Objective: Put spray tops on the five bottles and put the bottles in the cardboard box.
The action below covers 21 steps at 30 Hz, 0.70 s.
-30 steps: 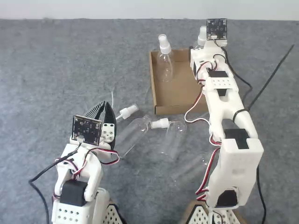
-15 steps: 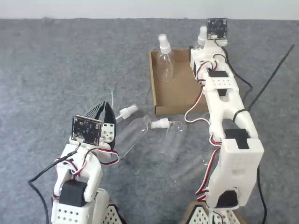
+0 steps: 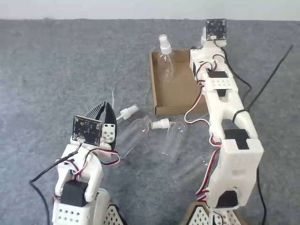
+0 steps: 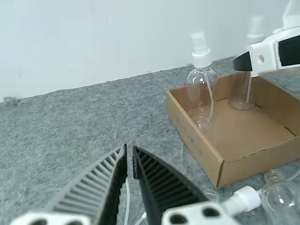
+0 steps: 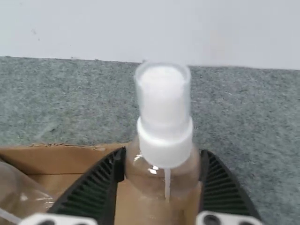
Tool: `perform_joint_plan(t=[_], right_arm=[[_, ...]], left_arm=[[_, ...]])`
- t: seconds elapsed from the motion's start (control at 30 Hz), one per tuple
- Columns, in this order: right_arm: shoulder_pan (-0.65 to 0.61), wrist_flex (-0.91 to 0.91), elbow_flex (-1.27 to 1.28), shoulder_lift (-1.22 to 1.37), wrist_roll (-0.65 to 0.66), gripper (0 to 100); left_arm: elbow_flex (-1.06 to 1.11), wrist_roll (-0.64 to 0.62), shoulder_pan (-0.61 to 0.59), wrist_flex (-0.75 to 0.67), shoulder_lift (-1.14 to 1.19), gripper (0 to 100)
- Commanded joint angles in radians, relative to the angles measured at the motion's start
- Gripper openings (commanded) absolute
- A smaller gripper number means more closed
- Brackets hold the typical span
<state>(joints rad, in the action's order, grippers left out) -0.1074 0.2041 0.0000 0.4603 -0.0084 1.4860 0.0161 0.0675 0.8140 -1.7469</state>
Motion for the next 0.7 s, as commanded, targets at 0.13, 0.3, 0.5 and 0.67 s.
perform_joint_plan(t=[0.13, 0.3, 0.5, 0.67], right_arm=[[-0.012, -0.016, -0.043, -0.036, -0.012, 19.9], [-0.013, -0.018, -0.044, -0.038, -0.012, 19.9], [-0.013, -0.019, -0.044, -0.039, -0.011, 19.9], [-0.019, -0.021, -0.044, -0.039, 0.034, 19.9]], left_arm=[[-0.007, 0.006, -0.002, -0.026, -0.008, 1], [-0.007, 0.006, -0.002, -0.026, -0.008, 1], [-0.007, 0.006, -0.002, -0.026, -0.008, 1], [-0.007, 0.006, -0.002, -0.026, -0.008, 1]])
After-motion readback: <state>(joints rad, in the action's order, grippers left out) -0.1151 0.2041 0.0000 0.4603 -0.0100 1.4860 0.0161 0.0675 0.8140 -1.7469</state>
